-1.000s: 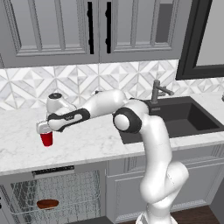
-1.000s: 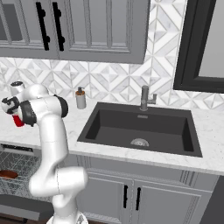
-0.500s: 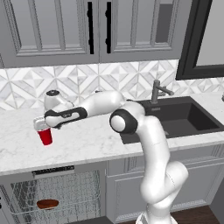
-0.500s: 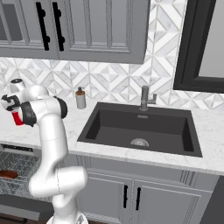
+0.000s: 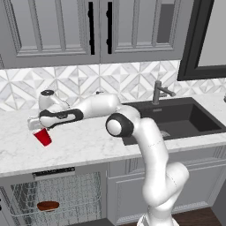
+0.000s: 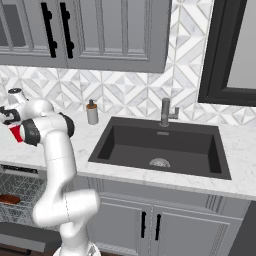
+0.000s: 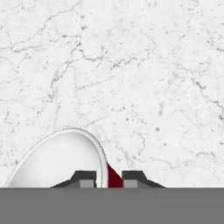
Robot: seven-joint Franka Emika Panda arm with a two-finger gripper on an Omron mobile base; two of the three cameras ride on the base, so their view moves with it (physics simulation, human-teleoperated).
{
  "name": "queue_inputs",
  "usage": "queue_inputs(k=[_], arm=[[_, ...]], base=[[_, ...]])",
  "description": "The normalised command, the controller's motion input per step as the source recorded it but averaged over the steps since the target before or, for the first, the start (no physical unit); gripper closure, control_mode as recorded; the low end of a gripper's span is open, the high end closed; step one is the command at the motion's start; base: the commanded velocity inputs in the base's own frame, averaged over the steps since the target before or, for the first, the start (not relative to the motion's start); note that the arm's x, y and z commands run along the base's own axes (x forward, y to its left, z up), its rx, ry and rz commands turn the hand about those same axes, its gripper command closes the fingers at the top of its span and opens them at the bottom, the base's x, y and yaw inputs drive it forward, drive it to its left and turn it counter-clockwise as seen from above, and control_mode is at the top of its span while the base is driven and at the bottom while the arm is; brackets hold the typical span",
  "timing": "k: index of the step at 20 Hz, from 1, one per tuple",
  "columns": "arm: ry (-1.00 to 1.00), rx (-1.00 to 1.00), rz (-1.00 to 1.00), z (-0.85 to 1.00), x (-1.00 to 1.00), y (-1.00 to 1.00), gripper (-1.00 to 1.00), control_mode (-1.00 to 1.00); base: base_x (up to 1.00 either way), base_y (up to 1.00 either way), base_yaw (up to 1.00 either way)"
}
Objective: Pick up the cup and bowl from the counter, place them in the dishwasher, and close the dishwasher door.
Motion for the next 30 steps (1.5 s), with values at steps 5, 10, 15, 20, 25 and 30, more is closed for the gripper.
queue_inputs(k=[5, 10, 15, 20, 25, 30], arm=[[0.04, -0.02, -0.02, 0.00, -0.75, 0.00, 1.00, -1.00], [-0.04, 0.00, 0.00, -0.20, -1.00, -0.31, 1.00, -1.00], [-0.02, 0.00, 0.00, -0.45, -1.00, -0.45, 1.00, -1.00], [0.01, 0.00, 0.00, -0.47, -1.00, -0.33, 1.00, -1.00], [-0.01, 0.01, 0.00, -0.23, -1.00, -0.13, 1.00, -1.00], [-0.10, -0.02, 0.00, -0.29, -1.00, -0.01, 1.00, -1.00]], base=[[0.00, 0.00, 0.00], [0.00, 0.00, 0.00], [0.00, 0.00, 0.00], [0.00, 0.00, 0.00], [0.00, 0.00, 0.00], [0.00, 0.00, 0.00]])
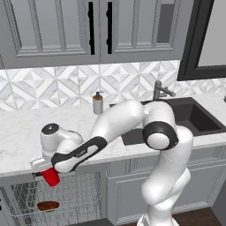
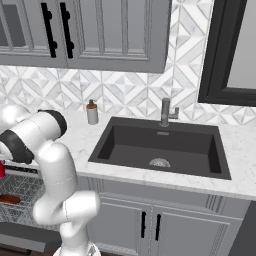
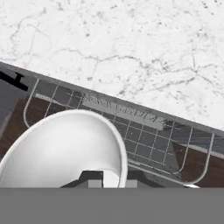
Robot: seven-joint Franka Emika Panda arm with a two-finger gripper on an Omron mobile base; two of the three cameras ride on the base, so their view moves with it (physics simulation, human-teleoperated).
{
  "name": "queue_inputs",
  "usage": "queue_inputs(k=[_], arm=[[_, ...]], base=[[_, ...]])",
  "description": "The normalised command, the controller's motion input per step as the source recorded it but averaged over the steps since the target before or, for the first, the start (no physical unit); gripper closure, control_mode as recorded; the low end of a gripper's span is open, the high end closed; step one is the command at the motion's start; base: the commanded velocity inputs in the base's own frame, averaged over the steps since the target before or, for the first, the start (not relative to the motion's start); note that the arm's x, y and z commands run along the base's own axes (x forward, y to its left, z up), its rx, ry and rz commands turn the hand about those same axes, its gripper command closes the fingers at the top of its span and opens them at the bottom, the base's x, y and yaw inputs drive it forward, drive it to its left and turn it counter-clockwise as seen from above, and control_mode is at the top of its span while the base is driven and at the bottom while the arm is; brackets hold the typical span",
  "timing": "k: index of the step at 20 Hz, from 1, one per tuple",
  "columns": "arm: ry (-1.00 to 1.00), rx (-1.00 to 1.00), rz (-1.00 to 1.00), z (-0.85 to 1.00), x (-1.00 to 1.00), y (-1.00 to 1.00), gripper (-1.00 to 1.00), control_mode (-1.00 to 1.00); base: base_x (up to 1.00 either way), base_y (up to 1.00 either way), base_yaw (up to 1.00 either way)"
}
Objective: Pick up the cup and bowl from the counter, place them in the dishwasher, and close the dishwasher door.
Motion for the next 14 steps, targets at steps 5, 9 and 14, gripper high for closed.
queue_inputs(k=[5, 9, 14], arm=[[-0.03, -0.09, -0.04, -0.99, -0.42, 0.00, 1.00, -1.00], [-0.12, -0.01, -0.06, -0.66, -0.03, 0.00, 1.00, -1.00], [-0.11, -0.08, -0.08, -0.32, 0.00, 0.05, 1.00, -1.00]], base=[[0.00, 0.00, 0.00], [0.00, 0.00, 0.00], [0.00, 0.00, 0.00]])
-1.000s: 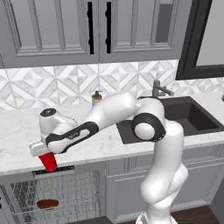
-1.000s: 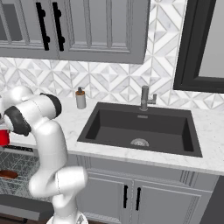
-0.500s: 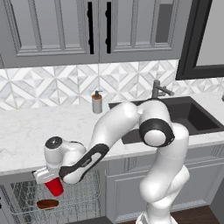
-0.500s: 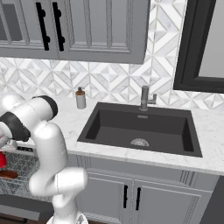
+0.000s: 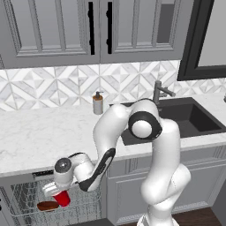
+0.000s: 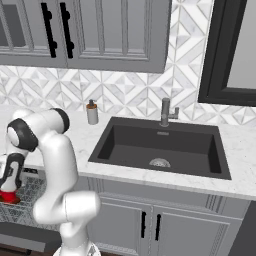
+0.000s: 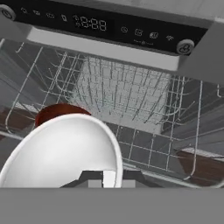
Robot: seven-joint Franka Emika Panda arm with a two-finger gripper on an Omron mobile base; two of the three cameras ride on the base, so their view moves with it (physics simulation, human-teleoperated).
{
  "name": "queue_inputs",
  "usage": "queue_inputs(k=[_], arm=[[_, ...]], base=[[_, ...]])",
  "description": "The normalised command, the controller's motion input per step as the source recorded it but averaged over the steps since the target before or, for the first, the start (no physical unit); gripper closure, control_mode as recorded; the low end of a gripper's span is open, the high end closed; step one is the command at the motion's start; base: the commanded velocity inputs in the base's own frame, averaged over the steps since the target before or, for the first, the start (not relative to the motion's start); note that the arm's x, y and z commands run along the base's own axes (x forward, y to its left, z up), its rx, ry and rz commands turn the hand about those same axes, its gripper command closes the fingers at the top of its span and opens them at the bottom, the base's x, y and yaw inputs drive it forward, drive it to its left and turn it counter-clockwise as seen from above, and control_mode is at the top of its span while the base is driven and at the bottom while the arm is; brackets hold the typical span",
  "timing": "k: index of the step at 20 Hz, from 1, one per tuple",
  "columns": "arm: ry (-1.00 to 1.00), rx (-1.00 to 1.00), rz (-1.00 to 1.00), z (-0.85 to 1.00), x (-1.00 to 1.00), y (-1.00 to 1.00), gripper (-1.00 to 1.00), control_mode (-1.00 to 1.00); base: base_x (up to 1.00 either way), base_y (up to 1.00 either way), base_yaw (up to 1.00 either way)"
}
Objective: Pick up the cup and bowl from the counter, place them in the dishwasher, and close the dishwasher door.
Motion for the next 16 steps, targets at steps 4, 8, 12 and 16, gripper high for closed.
queue_inputs(k=[4, 8, 12, 16], arm=[[-0.36, -0.01, -0.02, -0.11, 0.00, 0.00, 1.00, -1.00], [-0.31, 0.00, 0.01, -0.07, 0.00, 0.00, 1.00, -1.00], [-0.08, -0.01, 0.04, -0.22, 0.00, 0.00, 1.00, -1.00], [0.00, 0.00, 0.00, -0.15, 0.00, -0.01, 1.00, -1.00]], base=[[0.00, 0.00, 0.00], [0.00, 0.00, 0.00], [0.00, 0.00, 0.00], [0.00, 0.00, 0.00]])
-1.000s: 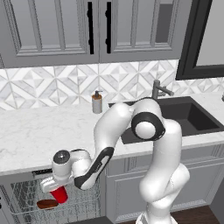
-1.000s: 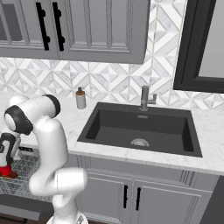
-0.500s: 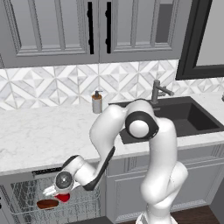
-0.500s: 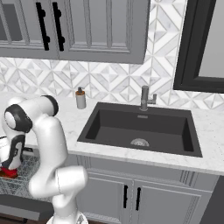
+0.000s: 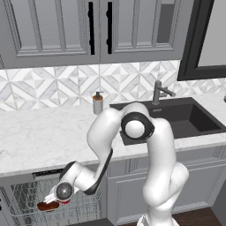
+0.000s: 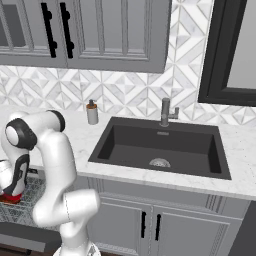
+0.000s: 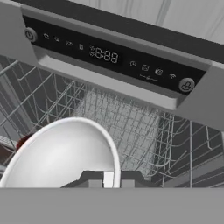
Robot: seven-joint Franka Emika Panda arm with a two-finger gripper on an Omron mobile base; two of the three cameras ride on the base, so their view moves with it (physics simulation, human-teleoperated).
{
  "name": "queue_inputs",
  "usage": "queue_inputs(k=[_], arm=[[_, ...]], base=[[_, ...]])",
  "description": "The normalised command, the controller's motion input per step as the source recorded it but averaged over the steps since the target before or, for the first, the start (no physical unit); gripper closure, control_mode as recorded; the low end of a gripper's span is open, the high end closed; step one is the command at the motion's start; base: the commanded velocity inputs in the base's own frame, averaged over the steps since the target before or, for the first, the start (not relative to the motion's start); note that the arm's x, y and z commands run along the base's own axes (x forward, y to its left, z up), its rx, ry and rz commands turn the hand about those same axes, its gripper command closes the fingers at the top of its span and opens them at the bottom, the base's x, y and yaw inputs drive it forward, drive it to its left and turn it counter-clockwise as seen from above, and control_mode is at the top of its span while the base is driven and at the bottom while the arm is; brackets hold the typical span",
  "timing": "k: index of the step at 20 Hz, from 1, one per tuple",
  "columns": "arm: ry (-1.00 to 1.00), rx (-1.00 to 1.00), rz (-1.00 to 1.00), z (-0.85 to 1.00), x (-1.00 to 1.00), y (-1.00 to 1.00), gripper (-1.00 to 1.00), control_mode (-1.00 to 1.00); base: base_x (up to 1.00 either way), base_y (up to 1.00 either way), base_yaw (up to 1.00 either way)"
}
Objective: Pick up the cup and bowl from the counter, place them in the dishwasher, and close the dishwasher door.
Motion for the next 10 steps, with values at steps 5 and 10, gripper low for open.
queue_inputs(k=[5, 10], arm=[[0.01, -0.01, 0.00, -0.07, 0.00, 0.00, -1.00, -1.00], [0.00, 0.00, 0.00, -0.03, 0.03, 0.00, -1.00, -1.00]], base=[[0.00, 0.00, 0.00], [0.00, 0.00, 0.00]])
